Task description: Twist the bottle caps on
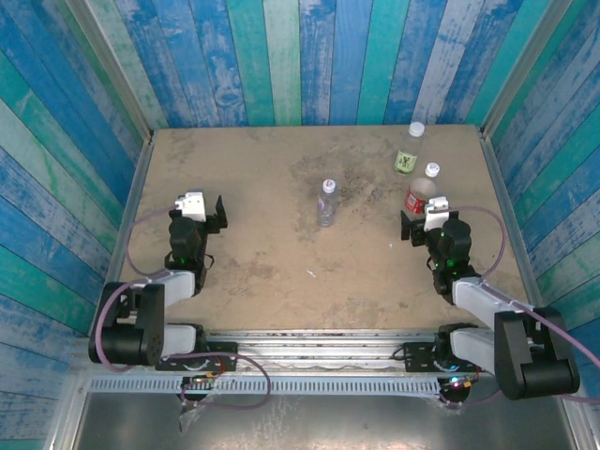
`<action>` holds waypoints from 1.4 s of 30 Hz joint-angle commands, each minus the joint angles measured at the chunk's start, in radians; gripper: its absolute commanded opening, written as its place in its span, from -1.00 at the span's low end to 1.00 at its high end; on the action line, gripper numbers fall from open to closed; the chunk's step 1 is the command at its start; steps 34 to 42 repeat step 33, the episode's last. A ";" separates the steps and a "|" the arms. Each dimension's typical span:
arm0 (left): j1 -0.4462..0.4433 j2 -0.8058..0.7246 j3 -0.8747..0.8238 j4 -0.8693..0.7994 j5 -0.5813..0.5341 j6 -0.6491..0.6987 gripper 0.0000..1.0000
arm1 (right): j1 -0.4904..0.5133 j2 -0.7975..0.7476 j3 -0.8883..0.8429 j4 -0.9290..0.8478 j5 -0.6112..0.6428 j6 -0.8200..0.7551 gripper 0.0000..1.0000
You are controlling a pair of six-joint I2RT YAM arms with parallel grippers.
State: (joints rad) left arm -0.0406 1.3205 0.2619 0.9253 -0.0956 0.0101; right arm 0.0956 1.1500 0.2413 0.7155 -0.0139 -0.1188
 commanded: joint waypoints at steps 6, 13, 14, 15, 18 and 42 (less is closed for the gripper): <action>0.028 0.177 0.026 0.121 0.045 -0.025 0.87 | -0.040 0.096 0.010 0.141 -0.071 0.027 1.00; 0.030 0.181 0.011 0.145 0.001 -0.041 0.87 | -0.045 0.113 0.013 0.162 -0.080 0.022 1.00; 0.030 0.181 0.010 0.144 0.001 -0.040 0.87 | -0.044 0.113 0.012 0.163 -0.080 0.022 1.00; 0.029 0.181 0.010 0.144 0.002 -0.039 0.88 | -0.044 0.113 0.010 0.166 -0.081 0.022 1.00; 0.029 0.181 0.012 0.142 0.001 -0.039 0.87 | -0.046 0.112 0.006 0.174 -0.078 0.025 1.00; 0.028 0.181 0.013 0.143 0.032 -0.025 0.87 | -0.056 0.120 -0.010 0.212 -0.090 0.029 1.00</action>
